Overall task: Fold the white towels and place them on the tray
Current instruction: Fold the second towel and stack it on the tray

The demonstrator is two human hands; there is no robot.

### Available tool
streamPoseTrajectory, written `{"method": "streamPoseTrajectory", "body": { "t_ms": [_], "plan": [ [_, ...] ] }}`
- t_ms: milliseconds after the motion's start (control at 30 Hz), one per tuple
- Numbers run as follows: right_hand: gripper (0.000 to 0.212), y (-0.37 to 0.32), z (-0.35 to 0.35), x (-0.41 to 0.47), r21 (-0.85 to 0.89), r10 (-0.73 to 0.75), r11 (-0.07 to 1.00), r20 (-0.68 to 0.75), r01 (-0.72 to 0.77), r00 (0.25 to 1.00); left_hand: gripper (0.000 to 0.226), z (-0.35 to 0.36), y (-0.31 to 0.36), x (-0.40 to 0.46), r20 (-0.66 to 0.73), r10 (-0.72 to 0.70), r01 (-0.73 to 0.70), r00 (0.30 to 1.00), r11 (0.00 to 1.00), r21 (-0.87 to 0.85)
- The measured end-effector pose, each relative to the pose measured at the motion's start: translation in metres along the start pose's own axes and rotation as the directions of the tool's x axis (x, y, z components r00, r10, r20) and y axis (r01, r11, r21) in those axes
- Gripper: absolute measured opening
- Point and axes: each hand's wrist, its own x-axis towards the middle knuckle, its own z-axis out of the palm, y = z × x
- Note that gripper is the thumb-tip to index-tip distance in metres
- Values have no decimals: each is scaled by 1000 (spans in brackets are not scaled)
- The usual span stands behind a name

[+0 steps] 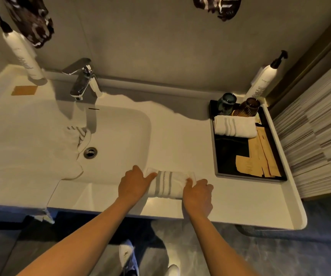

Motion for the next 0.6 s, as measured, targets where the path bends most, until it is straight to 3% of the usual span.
{"method": "streamPoseTrajectory", "body": {
  "t_ms": [67, 133, 233, 333, 433, 500, 600],
  "plan": [
    [46, -1, -5, 0, -30, -4, 1000, 10, 5, 1000, 69, -5, 2, -2, 59, -54, 54, 997, 999, 0],
    [49, -6, -9, 3, 5, 36, 999, 48, -36, 998, 89, -7, 8, -1, 116, -100, 109, 988, 991, -75],
    [74, -11, -17, 2, 201, 84, 973, 130, -109, 988, 115, -6, 20, -3, 234, -138, 174, 962, 974, -143],
    [84, -12, -27, -8, 470, -39, 876, 293, -108, 955, 103, -5, 23, -5, 254, -171, 218, 952, 961, -169],
    [99, -7, -27, -5, 437, -130, 894, 459, -96, 879, 88, -7, 23, -6, 241, -195, 235, 951, 960, -150],
    [90, -7, -25, -4, 322, -150, 947, 480, -14, 864, 80, -11, 22, -9, 224, -205, 243, 953, 957, -157],
    [49, -4, -25, 4, 429, -133, 901, 428, -71, 894, 79, -15, 19, -9, 278, -205, 264, 939, 944, -198]
  ]
}}
